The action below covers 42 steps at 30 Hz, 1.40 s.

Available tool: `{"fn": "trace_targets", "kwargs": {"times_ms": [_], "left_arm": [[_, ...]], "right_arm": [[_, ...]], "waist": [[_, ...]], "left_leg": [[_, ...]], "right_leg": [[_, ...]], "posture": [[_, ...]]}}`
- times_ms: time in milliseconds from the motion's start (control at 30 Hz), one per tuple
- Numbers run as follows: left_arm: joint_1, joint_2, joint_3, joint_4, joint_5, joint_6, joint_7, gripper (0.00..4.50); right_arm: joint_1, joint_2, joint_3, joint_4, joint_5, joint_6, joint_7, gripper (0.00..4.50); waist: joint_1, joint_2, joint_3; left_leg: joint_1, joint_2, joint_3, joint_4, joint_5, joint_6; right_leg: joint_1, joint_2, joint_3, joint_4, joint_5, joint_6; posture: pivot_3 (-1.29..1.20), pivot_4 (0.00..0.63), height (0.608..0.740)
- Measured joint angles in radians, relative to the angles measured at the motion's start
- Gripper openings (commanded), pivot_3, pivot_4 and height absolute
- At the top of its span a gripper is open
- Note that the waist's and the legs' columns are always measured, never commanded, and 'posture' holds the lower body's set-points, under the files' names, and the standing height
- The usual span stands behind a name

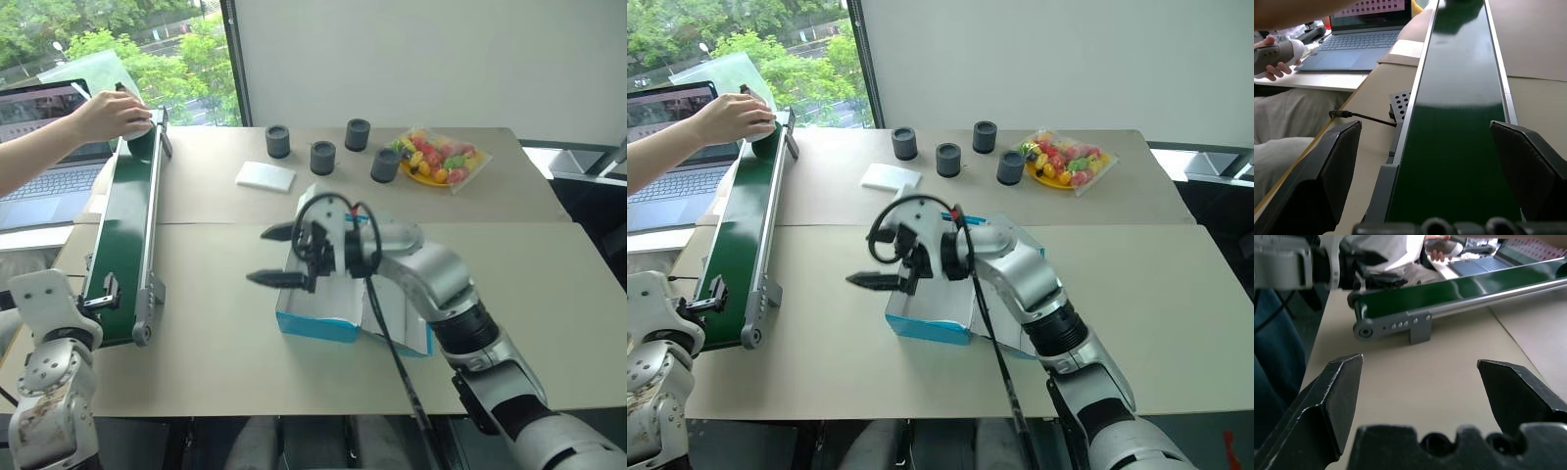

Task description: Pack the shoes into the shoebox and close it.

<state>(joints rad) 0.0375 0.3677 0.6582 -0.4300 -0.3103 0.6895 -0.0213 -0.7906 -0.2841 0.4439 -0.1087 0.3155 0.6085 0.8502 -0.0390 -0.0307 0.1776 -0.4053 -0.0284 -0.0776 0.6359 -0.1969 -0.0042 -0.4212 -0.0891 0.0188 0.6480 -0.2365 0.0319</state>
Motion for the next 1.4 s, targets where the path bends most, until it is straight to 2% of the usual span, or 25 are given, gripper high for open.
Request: {"fn": "trace_targets", "kwargs": {"times_ms": [167, 333, 633, 833, 1000, 1200, 1300, 1400], "left_arm": [[0.002, 0.047, 0.020, -0.015, -0.040, 0.101, -0.014, 4.50], [0.005, 0.110, 0.032, -0.017, -0.065, 0.190, -0.043, 4.50], [0.002, 0.110, -0.020, -0.027, -0.052, 0.214, -0.043, 4.50], [-0.023, 0.110, -0.026, -0.026, -0.050, 0.215, -0.043, 4.50], [-0.063, 0.068, 0.004, -0.025, -0.100, 0.216, -0.048, 4.50], [-0.025, 0.083, 0.004, -0.025, -0.150, 0.232, -0.115, 4.50], [0.037, 0.181, -0.008, -0.004, -0.140, 0.228, -0.184, 4.50], [0.059, 0.240, -0.011, 0.017, -0.129, 0.223, -0.233, 4.50]], "right_arm": [[0.024, 0.033, 0.023, 0.017, -0.056, -0.017, -0.016, 4.44], [0.024, 0.098, -0.013, 0.095, -0.085, -0.017, -0.102, 4.44], [0.020, 0.180, -0.085, 0.181, -0.116, -0.017, -0.222, 4.44], [0.019, 0.187, -0.094, 0.193, -0.140, -0.017, -0.245, 4.44], [0.019, 0.192, -0.098, 0.197, -0.156, -0.017, -0.263, 4.44], [0.020, 0.193, -0.103, 0.197, -0.159, -0.017, -0.265, 4.44], [0.020, 0.199, -0.104, 0.197, -0.159, -0.017, -0.266, 4.44], [0.020, 0.197, -0.105, 0.197, -0.160, -0.017, -0.266, 4.44]], "waist": [[0.000, -0.001, -0.001], [-0.001, -0.003, -0.001], [-0.001, -0.003, -0.002], [-0.001, -0.003, -0.002], [-0.001, -0.003, -0.002], [-0.005, -0.003, -0.002], [-0.006, -0.003, -0.002], [-0.004, -0.003, -0.002]], "left_leg": [[0.000, 0.000, 0.000, 0.000, 0.000, 0.000], [0.001, 0.000, 0.000, 0.000, 0.000, -0.001], [0.001, 0.001, 0.000, -0.001, 0.000, -0.002], [0.001, 0.001, 0.000, -0.001, 0.000, -0.002], [0.001, 0.001, 0.000, -0.001, 0.000, -0.002], [0.001, 0.001, 0.001, -0.001, 0.000, -0.002], [0.001, 0.003, 0.001, -0.002, -0.001, -0.002], [0.001, 0.004, 0.001, -0.002, -0.001, -0.002]], "right_leg": [[0.000, 0.000, 0.000, 0.000, 0.000, 0.000], [0.000, 0.000, 0.000, 0.000, 0.000, -0.001], [-0.001, 0.000, 0.001, 0.000, 0.001, -0.001], [-0.001, 0.000, 0.001, 0.000, 0.001, -0.001], [-0.001, 0.000, 0.000, 0.000, 0.001, -0.001], [-0.001, 0.000, 0.001, 0.000, 0.001, -0.001], [-0.002, 0.002, 0.001, 0.000, 0.001, -0.002], [-0.001, 0.002, 0.001, -0.001, 0.001, -0.002]], "posture": [[0.00, 0.150, 0.740], [0.00, 0.150, 0.740], [0.00, 0.150, 0.740], [0.00, 0.150, 0.740], [0.00, 0.150, 0.740], [0.00, 0.150, 0.740], [0.00, 0.150, 0.740], [0.00, 0.150, 0.740]]}}
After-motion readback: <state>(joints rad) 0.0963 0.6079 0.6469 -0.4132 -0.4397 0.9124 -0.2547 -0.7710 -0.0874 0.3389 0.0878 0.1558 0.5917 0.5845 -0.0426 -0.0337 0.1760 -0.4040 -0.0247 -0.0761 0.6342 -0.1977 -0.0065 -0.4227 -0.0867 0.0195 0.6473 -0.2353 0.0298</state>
